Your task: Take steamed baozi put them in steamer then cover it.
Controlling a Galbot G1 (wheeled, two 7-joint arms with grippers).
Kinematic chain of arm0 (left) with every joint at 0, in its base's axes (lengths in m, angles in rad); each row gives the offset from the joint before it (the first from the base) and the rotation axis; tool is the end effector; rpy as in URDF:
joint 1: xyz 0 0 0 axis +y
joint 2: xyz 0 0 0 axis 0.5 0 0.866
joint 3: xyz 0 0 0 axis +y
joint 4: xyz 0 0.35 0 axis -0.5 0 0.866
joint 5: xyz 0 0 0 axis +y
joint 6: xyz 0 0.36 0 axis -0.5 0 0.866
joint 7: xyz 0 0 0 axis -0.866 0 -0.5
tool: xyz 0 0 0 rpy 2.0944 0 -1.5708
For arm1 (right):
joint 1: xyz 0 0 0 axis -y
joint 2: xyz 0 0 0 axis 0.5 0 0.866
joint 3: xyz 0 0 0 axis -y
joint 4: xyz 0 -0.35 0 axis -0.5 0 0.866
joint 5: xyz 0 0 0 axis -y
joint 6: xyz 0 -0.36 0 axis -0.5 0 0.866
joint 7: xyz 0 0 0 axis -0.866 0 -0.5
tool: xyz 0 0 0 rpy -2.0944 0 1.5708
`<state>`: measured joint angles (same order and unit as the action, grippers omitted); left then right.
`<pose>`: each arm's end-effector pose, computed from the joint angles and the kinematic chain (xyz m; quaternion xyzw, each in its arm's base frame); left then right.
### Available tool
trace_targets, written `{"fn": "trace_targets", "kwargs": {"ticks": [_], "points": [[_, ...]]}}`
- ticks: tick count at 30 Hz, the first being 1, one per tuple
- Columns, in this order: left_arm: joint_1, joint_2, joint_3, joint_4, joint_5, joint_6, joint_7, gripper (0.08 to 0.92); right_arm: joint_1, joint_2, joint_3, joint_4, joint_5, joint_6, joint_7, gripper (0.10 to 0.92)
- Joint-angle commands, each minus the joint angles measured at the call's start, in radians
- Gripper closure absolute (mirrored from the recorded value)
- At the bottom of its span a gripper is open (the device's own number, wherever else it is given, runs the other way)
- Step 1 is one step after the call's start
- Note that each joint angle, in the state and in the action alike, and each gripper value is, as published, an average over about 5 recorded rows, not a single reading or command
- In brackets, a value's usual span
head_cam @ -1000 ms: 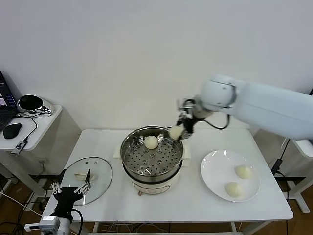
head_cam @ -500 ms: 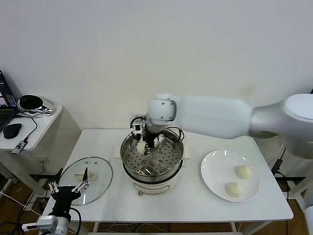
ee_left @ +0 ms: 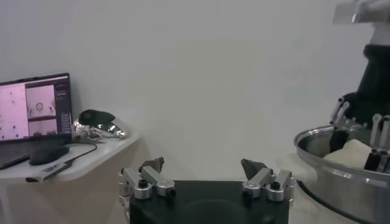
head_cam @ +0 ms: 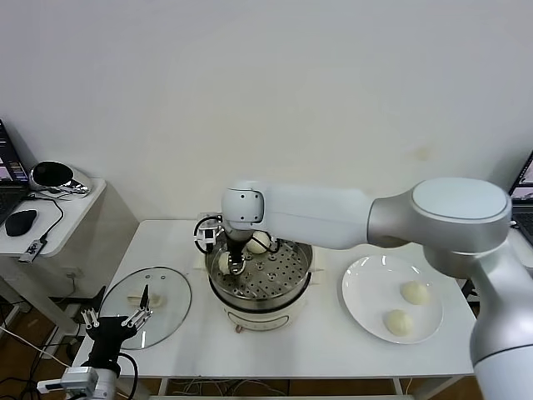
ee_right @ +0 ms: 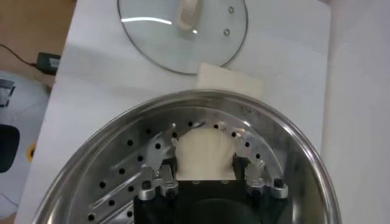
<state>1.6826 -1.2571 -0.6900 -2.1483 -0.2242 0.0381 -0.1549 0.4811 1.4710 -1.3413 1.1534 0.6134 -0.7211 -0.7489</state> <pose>0.1619 0.0949 -0.2816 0.0590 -0.9955 -0.0665 0.0317 0.5203 0.2640 -0.1176 0.5274 -0.5562 0.5430 0.3430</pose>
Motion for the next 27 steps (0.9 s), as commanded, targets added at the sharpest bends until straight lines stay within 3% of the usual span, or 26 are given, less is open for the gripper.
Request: {"fn": "trace_targets", "kwargs": {"ticks": [1,10,19,27], "points": [[0.001,-0.001,0.001,-0.003,0.0,0.0,0.0,0.177,-0.025,0.026,0.013,-0.058,-0.013,-0.005,-0.008,0.417],[0.002,-0.002,0.002,-0.008,0.002,0.002,0.0,0.177,0.18,-0.161,0.024,0.097,-0.088,0.08,-0.248,0.213],[0.007,0.0,0.006,-0.019,0.006,0.002,0.0,0.177,0.328,-0.555,-0.011,0.367,-0.163,0.246,-0.414,0.203],[0.005,-0.003,0.02,-0.02,0.016,0.002,0.0,0.177,0.273,-0.921,-0.024,0.498,-0.377,0.365,-0.439,0.203]]}}
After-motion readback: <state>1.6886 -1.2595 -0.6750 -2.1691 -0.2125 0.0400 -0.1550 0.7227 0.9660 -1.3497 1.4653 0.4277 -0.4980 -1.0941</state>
